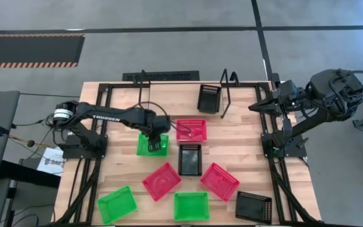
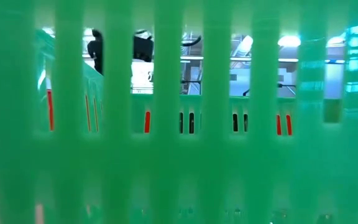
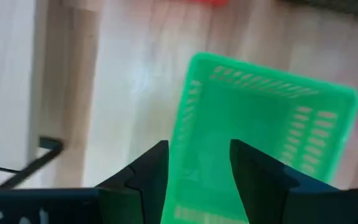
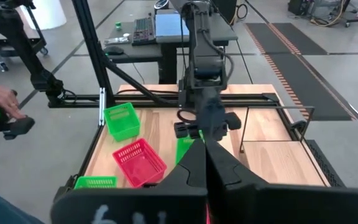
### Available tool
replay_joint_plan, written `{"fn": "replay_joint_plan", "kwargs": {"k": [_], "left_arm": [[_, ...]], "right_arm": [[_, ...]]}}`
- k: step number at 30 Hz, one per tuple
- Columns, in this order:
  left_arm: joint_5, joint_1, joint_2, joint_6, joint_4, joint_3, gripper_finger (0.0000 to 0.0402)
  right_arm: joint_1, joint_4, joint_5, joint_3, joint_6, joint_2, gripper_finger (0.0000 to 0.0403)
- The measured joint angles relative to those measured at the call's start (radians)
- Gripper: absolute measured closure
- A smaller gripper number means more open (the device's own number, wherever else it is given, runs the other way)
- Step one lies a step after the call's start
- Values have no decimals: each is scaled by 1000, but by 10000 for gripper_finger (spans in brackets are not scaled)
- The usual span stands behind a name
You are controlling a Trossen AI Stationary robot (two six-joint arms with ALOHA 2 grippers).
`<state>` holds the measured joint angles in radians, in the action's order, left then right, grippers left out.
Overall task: Stack baskets on shelf by color
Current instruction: Put the top green bin on the shelf
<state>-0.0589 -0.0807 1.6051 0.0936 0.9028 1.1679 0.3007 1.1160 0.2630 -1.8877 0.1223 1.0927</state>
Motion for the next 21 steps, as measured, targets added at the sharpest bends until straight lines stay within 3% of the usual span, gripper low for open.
{"fn": "replay_joint_plan", "kwargs": {"k": [10, 16, 21], "left_arm": [[107, -73, 0, -195, 46, -9, 244], [99, -73, 1, -221, 48, -69, 244], [23, -75, 1, -218, 39, -87, 244]], "right_arm": [[0, 0, 0, 0, 0, 0, 396], [0, -1, -2, 0, 0, 0, 395], [0, -3, -2, 0, 1, 0, 395]]}}
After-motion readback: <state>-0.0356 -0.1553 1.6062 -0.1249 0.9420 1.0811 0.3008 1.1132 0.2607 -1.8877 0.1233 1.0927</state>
